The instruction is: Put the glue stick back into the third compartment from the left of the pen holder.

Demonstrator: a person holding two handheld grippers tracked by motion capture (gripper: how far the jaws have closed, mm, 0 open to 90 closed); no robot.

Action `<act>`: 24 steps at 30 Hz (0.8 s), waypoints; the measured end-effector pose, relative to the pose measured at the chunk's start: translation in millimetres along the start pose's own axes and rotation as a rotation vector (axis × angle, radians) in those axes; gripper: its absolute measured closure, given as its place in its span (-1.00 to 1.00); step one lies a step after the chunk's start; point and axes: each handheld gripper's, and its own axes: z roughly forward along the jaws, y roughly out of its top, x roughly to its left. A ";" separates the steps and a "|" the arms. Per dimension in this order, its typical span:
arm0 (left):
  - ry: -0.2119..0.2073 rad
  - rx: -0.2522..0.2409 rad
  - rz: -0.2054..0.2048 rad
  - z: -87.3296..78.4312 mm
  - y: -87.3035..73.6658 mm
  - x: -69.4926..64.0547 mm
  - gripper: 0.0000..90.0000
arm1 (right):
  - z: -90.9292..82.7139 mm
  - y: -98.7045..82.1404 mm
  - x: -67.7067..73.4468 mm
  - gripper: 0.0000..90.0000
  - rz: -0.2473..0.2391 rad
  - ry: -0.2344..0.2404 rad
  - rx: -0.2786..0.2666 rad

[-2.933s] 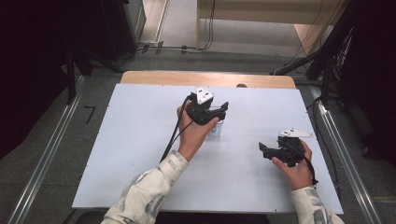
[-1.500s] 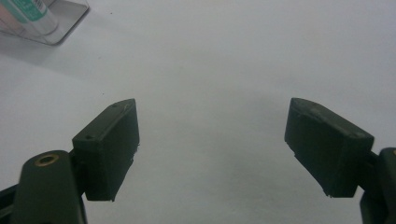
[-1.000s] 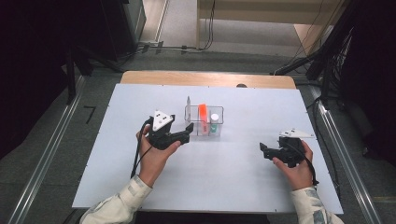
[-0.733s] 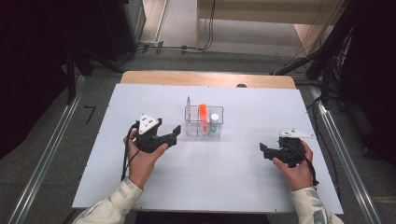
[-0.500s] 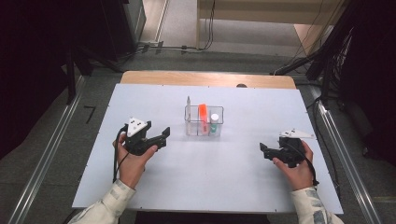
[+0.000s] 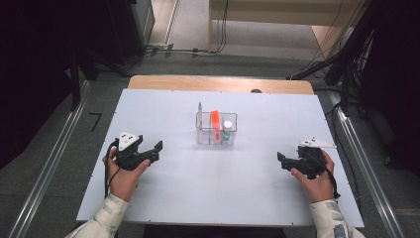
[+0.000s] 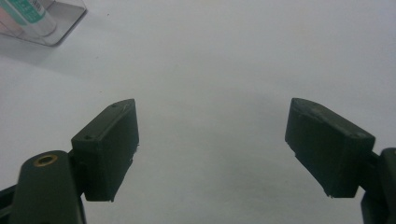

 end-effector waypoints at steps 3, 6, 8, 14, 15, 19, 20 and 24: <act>0.001 0.005 0.000 -2.5 -2.2 3.2 -0.48 | -4.2 -1.4 -2.4 -0.64 0.010 -0.002 -0.009; 0.000 0.004 0.002 -5.5 -4.1 4.4 -0.49 | -7.4 -2.6 -4.8 -0.64 0.021 -0.008 -0.016; 0.001 0.001 0.003 -7.8 -5.1 5.3 -0.49 | -8.7 -4.0 -6.3 -0.64 0.018 -0.015 -0.016; 0.016 0.004 0.001 -13.2 -8.8 12.4 -0.51 | -18.5 -9.3 -12.2 -0.64 0.026 -0.048 -0.032; 0.020 0.005 -0.002 -14.2 -9.5 13.1 -0.51 | -19.8 -10.2 -12.9 -0.64 0.028 -0.052 -0.033; 0.024 0.016 0.003 -16.5 -12.7 15.2 -0.51 | -24.7 -13.9 -16.7 -0.64 0.029 -0.066 -0.036; 0.025 0.021 0.005 -16.5 -13.7 15.4 -0.51 | -25.7 -14.7 -17.7 -0.64 0.032 -0.069 -0.040; 0.026 0.034 0.010 -16.5 -16.0 15.1 -0.53 | -29.7 -17.6 -22.4 -0.64 0.046 -0.076 -0.046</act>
